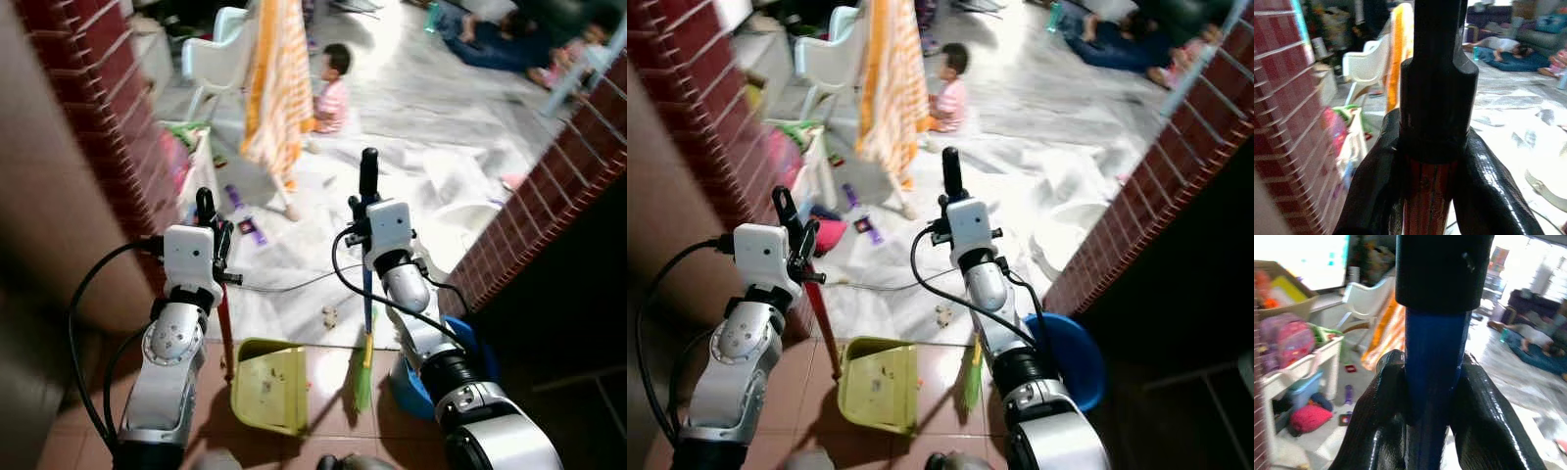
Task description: Sweep floor
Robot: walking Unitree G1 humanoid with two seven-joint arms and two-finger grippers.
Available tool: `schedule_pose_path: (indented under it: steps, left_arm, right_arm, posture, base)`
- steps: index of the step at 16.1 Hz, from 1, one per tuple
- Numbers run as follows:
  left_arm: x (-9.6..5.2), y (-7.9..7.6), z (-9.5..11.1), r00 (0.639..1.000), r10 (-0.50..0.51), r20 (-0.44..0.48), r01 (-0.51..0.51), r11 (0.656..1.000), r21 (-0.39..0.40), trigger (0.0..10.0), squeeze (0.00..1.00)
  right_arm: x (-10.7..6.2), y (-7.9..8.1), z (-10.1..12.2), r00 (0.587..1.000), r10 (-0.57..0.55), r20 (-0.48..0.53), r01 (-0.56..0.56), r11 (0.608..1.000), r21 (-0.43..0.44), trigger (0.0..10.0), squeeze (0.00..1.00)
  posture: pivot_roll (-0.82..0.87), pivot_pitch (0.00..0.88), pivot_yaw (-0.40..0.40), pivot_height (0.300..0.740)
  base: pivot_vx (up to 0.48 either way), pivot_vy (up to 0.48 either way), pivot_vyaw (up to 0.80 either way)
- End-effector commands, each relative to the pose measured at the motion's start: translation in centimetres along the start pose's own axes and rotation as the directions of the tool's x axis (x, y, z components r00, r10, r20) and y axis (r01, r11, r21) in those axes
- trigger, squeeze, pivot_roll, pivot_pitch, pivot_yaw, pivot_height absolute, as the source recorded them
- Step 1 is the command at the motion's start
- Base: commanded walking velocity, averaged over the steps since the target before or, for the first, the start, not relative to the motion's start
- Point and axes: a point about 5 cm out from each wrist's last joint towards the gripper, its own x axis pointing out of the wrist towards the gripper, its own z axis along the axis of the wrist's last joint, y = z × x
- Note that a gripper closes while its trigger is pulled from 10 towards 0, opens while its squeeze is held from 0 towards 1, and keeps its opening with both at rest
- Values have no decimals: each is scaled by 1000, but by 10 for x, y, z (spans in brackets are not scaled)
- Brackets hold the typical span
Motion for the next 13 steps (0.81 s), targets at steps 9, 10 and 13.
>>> schedule_pose_path:
  steps: [9, 10, 13]
  left_arm:
    - [4, -9, 16, 996, -35, 87, 36, 999, -14, 10000, 0]
    - [3, -10, 16, 995, -38, 88, 39, 999, -12, 10000, 0]
    - [2, -11, 16, 995, -39, 90, 40, 999, -12, 10000, 0]
  right_arm:
    - [9, -4, 12, 999, -7, 54, 8, 1000, -19, 10000, 0]
    - [9, -4, 11, 999, -5, 52, 6, 1000, -19, 10000, 0]
    - [11, 0, 13, 998, 0, 59, 1, 1000, -22, 10000, 0]
  posture:
    - [67, 0, -65, 740]
    - [69, 0, -66, 740]
    - [70, 0, -66, 740]
  base:
    - [155, 0, -292]
    - [0, 0, 0]
    - [0, 0, 0]
